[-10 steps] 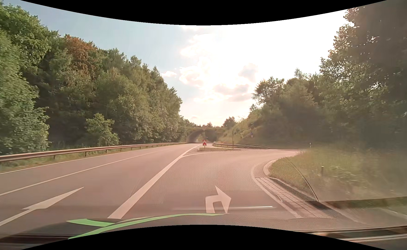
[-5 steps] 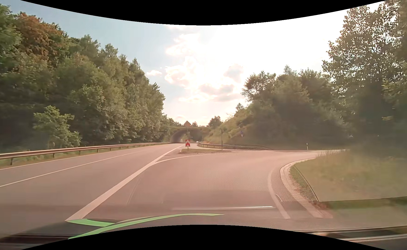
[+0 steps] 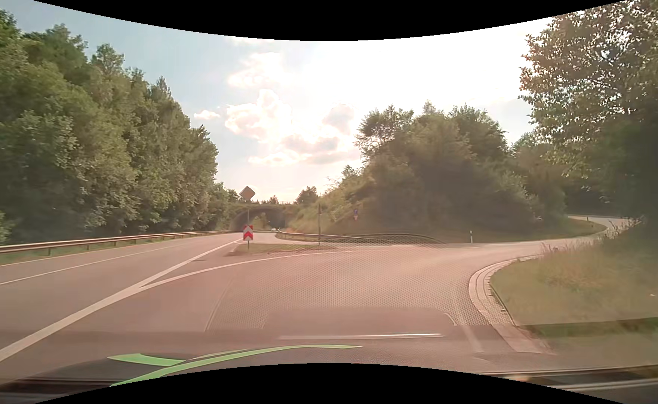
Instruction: Follow the waypoints while adhering to traffic rules and regulations
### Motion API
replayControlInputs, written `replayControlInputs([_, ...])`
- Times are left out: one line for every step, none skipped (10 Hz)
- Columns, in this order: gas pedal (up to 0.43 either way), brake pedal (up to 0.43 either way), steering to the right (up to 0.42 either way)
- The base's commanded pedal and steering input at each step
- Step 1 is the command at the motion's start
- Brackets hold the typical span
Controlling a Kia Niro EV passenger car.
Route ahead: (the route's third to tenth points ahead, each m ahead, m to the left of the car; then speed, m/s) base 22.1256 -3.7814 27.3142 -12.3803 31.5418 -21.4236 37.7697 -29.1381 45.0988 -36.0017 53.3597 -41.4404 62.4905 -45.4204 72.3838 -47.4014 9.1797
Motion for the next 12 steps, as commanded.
replayControlInputs([0.000,0.000,0.158])
replayControlInputs([0.000,0.000,0.164])
replayControlInputs([0.000,0.000,0.169])
replayControlInputs([0.020,0.000,0.174])
replayControlInputs([0.047,0.000,0.178])
replayControlInputs([0.047,0.000,0.183])
replayControlInputs([0.079,0.000,0.188])
replayControlInputs([0.079,0.000,0.190])
replayControlInputs([0.079,0.000,0.192])
replayControlInputs([0.098,0.000,0.192])
replayControlInputs([0.110,0.000,0.193])
replayControlInputs([0.118,0.000,0.194])
